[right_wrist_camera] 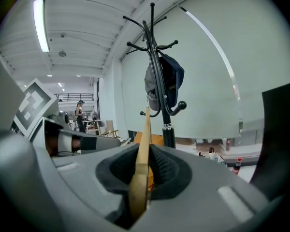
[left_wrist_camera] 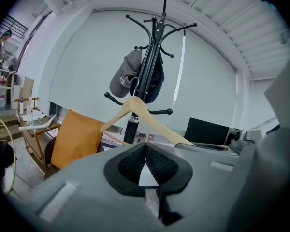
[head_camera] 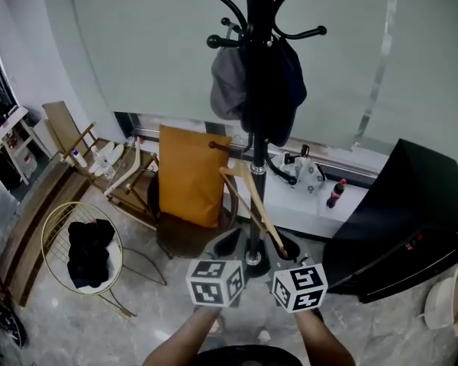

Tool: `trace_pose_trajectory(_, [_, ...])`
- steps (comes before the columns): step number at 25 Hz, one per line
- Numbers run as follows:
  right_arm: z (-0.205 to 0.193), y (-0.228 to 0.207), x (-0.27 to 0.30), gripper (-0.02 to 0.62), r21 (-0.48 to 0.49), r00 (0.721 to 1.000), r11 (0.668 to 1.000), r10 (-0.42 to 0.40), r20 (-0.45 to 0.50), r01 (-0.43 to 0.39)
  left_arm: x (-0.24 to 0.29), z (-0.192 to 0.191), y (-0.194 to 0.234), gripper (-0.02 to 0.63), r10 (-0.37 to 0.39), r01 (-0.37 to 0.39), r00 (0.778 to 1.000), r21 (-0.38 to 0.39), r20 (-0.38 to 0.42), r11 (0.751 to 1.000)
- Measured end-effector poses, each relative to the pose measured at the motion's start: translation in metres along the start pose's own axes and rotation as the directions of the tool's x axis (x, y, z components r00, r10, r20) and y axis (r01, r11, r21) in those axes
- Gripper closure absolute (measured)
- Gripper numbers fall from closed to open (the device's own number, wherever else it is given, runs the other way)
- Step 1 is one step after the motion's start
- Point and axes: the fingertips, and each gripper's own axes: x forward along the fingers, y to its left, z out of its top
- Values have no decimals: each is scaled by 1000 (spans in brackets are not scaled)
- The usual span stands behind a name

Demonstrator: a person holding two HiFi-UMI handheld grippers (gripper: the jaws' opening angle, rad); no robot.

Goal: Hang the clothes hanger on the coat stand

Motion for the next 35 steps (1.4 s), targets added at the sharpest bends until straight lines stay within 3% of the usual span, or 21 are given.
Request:
trace_pose_trajectory(14, [-9, 14, 28, 540, 4, 993, 993, -119, -8, 119, 21, 1, 39, 601, -98, 100, 994, 24, -47, 995])
trace_pose_trajectory(35, [-22, 33, 47, 540, 13, 970, 970, -244, -8, 244, 25, 2, 60, 601, -222, 229, 971, 75, -89, 971])
